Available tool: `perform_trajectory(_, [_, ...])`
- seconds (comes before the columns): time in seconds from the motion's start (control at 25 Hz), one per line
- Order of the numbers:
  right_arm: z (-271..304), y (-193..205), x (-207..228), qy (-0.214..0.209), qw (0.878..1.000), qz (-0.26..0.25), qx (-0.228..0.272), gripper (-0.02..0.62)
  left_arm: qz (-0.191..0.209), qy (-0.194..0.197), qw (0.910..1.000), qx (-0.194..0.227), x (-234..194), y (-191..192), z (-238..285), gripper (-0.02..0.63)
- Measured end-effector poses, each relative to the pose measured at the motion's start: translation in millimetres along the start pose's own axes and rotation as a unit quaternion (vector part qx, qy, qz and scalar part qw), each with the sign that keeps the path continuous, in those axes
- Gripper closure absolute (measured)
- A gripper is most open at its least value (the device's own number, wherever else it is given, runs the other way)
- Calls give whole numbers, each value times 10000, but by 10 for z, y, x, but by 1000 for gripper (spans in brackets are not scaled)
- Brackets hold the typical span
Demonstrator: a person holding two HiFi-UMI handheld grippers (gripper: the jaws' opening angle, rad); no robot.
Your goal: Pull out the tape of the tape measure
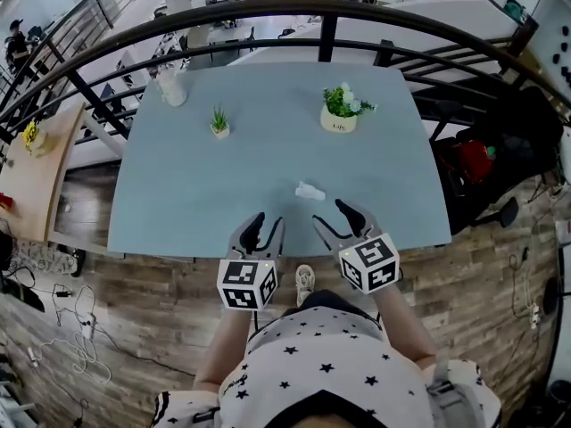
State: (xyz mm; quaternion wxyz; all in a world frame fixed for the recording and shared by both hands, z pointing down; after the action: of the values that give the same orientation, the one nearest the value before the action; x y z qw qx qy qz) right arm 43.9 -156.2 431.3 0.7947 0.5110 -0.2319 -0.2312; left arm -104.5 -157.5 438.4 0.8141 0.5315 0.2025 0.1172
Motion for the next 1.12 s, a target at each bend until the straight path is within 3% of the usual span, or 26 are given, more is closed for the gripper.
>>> perform_trajectory(0.24, [299,-52,287,-155,9998,-13,-88,364,-46,-73,9999,-135,-42,-67,342,465])
perform_trajectory(0.72, [791,239,664,-647,9952,-292,-667,364,-117,-190,9992,-333,-134,-11,910,460])
perform_trajectory(1.12, [1130,627,805,-1222,9812,-670,-1336,364,-277,-202,9974,-631,-127,157,1285,460])
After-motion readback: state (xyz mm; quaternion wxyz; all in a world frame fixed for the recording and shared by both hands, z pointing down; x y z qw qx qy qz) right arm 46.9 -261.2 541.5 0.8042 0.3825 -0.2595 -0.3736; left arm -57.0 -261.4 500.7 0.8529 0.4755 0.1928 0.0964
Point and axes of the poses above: the fingertips, and each gripper's own axes: z forward along the fingers, x to its right, y out of its underside, the point moved 4 cm from there along -z, backward along the fingers, and after that the axes turned 5 degrees about -y, right-handed, at the moved point
